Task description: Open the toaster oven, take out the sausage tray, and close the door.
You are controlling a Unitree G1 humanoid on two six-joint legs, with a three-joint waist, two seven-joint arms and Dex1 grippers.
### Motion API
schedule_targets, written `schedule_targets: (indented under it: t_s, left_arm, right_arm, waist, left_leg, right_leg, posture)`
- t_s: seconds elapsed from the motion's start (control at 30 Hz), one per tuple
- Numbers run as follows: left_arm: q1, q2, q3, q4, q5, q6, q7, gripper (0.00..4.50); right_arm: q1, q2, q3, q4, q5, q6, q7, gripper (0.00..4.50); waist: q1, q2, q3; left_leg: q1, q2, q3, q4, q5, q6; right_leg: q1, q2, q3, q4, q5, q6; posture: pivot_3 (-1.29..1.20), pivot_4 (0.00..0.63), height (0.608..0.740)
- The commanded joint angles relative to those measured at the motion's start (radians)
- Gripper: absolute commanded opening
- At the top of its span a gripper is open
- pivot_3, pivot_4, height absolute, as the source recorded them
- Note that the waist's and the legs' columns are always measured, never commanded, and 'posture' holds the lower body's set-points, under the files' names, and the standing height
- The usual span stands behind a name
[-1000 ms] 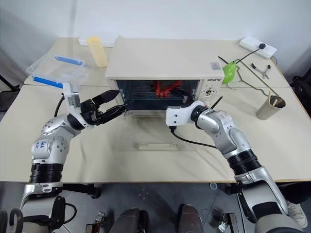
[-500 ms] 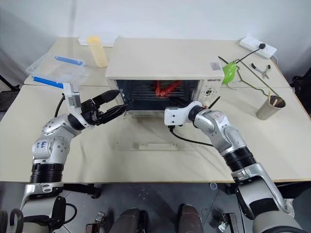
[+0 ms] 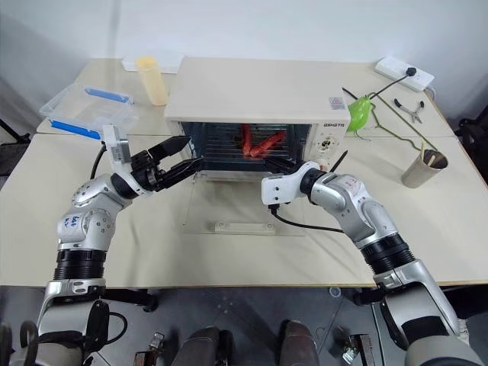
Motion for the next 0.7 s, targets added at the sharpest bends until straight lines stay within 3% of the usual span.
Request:
schedule_targets:
  t_s: [0.03, 0.43, 0.7]
  left_arm:
    - [-0.029, 0.004, 0.012, 0.012, 0.011, -0.022, 0.002, 4.03]
    - [-0.034, 0.001, 0.012, 0.042, 0.018, -0.027, -0.006, 4.03]
    - [-0.009, 0.001, 0.028, 0.070, 0.008, -0.001, -0.010, 4.03]
  right_arm:
    - [0.005, -0.034, -0.072, -0.145, 0.052, -0.021, 0.015, 0.02]
    - [0.257, -0.080, -0.152, -0.415, 0.101, 0.028, 0.073, 0.02]
    - [0.367, -0.136, -0.208, -0.477, 0.142, -0.094, 0.049, 0.02]
  waist:
    - [0.000, 0.000, 0.000]
    - [0.007, 0.000, 0.000]
    - [0.026, -0.001, 0.000]
  left_leg:
    - [0.000, 0.000, 0.000, 0.000, 0.000, 0.000]
    - [0.000, 0.000, 0.000, 0.001, 0.000, 0.000]
    - [0.000, 0.000, 0.001, 0.002, 0.000, 0.000]
  right_leg:
    - [0.000, 0.000, 0.000, 0.000, 0.000, 0.000]
    - [0.000, 0.000, 0.000, 0.000, 0.000, 0.000]
    - [0.000, 0.000, 0.001, 0.000, 0.000, 0.000]
  posture:
    - [0.00, 0.150, 0.740]
    - [0.00, 0.150, 0.740]
    - [0.00, 0.150, 0.740]
